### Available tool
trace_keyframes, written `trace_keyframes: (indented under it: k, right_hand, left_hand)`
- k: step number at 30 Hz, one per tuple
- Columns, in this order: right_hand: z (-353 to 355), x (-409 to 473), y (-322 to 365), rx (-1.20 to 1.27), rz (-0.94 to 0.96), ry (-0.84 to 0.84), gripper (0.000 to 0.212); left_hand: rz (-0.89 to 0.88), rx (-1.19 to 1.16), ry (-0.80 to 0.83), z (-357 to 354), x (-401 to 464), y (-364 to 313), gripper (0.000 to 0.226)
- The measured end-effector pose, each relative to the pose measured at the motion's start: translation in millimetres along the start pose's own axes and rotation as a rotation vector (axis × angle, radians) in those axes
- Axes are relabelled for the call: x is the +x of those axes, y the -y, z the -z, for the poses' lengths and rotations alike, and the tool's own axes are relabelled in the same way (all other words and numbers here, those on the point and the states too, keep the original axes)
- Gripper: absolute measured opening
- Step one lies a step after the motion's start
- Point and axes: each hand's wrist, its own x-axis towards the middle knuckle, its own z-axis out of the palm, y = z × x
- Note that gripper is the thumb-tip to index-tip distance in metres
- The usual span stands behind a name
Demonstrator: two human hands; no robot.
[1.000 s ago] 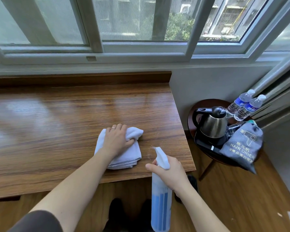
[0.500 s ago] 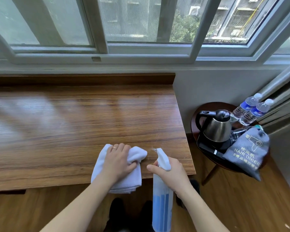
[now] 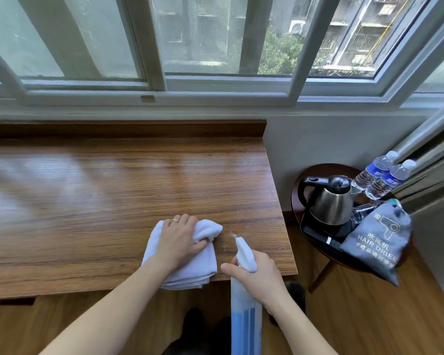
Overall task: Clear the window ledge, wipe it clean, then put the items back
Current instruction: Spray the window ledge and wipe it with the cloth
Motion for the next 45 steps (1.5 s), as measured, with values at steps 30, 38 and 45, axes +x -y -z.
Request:
trace_keyframes:
  k: [30,38,45]
  right_hand:
    - [8.0,-36.4,-25.1,-0.053,-0.092,-0.021,0.037]
    - [22.4,-33.3,-31.5,-0.054,-0.074,0.062,0.033]
    - [39.0,-22.1,-35.4,-0.012,-0.036,0.017,0.029]
  left_hand:
    - [0.096,-0.037,0.010,-2.6,3.8,-0.8,0.054]
    - [0.132,-0.036,-0.015,-1.7,1.4,-7.1,0.053]
    - [0.049,-0.078,-0.022,-9.2,0.4,-58.3,0.050]
